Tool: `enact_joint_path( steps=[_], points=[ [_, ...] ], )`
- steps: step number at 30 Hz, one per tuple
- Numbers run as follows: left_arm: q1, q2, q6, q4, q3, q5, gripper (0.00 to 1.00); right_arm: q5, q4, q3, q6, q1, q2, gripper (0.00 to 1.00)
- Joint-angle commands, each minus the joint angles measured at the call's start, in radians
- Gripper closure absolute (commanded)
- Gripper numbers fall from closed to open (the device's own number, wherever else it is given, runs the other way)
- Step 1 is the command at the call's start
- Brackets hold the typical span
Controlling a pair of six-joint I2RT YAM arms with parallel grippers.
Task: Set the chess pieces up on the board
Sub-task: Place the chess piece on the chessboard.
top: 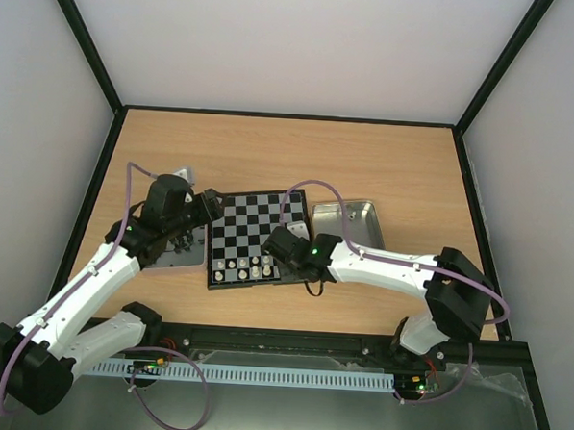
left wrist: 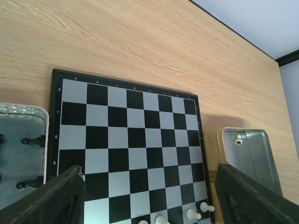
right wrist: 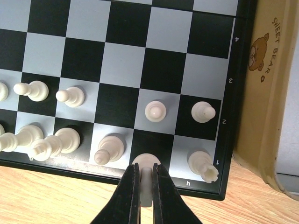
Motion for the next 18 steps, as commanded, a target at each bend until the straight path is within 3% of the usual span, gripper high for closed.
enact_joint_path(
  steps=[1,18],
  points=[
    [0.009,-0.004,0.013,0.000,-0.010,0.001,0.22,0.025,0.007,-0.011,-0.011,0.004,0.036,0.98],
    [0.012,0.007,0.012,0.010,-0.022,0.026,0.22,0.043,0.062,-0.030,-0.009,0.004,0.119,0.95]
  ],
)
